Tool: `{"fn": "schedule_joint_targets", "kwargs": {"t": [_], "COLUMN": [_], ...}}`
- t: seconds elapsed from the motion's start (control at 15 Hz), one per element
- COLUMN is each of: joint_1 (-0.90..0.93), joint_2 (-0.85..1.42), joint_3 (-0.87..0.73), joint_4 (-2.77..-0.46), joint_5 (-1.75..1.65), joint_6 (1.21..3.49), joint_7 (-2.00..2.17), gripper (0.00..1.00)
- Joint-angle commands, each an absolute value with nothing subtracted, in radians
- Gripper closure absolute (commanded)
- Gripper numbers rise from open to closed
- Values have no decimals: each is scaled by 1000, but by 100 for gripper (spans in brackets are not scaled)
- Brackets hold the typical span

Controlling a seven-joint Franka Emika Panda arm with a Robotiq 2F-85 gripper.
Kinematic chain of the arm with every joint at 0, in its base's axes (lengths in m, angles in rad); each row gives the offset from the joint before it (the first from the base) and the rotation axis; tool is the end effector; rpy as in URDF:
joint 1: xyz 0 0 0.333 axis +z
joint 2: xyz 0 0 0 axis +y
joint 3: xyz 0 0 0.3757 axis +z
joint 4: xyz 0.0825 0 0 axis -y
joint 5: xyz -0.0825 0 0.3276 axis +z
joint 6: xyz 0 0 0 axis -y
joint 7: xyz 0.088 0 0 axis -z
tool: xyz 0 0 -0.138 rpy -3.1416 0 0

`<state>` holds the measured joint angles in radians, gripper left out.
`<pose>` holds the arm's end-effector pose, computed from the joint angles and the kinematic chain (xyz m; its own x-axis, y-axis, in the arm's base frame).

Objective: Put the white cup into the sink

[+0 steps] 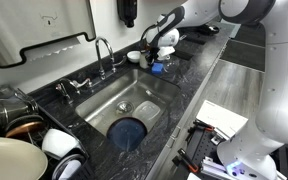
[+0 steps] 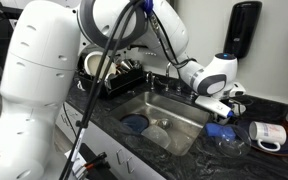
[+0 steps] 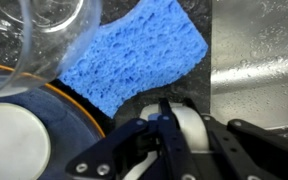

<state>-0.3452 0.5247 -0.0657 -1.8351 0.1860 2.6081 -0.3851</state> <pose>0.6144 -0.2625 0.3309 0.9530 -0.1550 0.2604 -0.1605 -0.9870 -0.0002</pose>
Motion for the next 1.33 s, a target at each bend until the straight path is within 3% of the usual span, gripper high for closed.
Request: {"fn": "schedule_joint_targets", "kwargs": {"t": [0.0,0.87,1.27], "joint_1": [-368,-458,-398], "joint_2": [513,255,155], "joint_3": [-43,-2,-6], "joint_4": [-1847,-2055,-2195], "joint_5": [181,269,416], "joint_6": [2614,2548,2494], "joint_7": [-411,-796,-1089], "gripper": [96,96,96]}}
